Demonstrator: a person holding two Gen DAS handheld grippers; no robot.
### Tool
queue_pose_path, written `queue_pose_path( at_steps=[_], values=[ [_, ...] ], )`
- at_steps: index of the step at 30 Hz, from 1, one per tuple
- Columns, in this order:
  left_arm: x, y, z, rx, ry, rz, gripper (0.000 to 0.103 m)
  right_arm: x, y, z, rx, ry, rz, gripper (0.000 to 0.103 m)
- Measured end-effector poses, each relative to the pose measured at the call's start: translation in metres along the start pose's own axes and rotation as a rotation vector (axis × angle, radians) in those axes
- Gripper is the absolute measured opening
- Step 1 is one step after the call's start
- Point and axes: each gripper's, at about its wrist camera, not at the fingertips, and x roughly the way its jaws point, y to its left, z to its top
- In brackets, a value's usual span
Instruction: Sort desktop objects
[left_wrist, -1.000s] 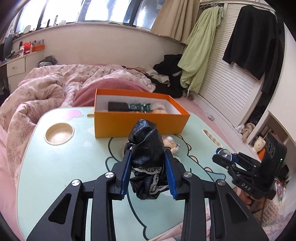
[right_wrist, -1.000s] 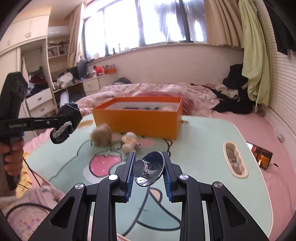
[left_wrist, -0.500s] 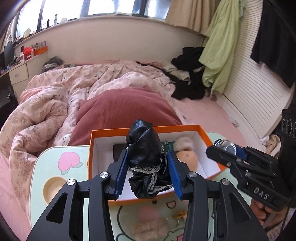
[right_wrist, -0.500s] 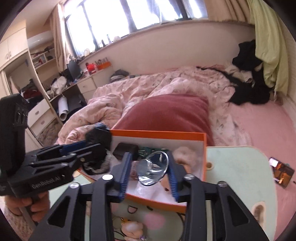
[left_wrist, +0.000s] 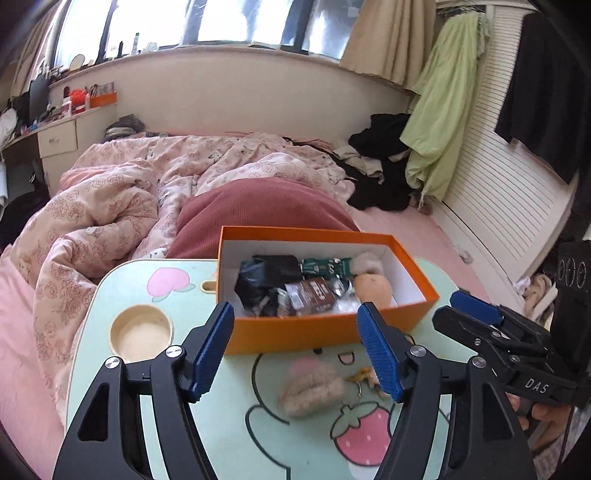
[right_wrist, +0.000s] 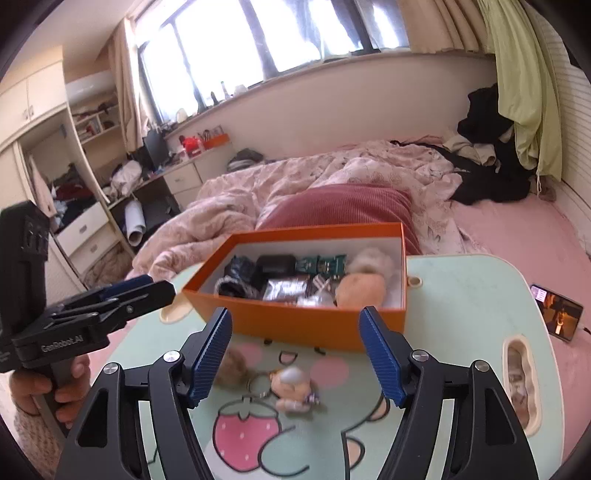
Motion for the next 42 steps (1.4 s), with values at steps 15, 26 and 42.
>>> queue_pose_path(
  at_steps=[15,26,42],
  values=[
    [0.031,-0.013,-0.093,0.036,0.232,0.16,0.103,0.008,0.006,-0.097,-0.13,0.202,-0.203,0.093],
    [0.03,-0.011,-0.096,0.032,0.222,0.163,0.103,0.008,0.001,-0.099,-0.142,0.193,-0.169,0.103],
    [0.031,-0.011,-0.096,0.032,0.221,0.163,0.103,0.008,0.002,-0.099,-0.141,0.191,-0.171,0.103]
  ],
)
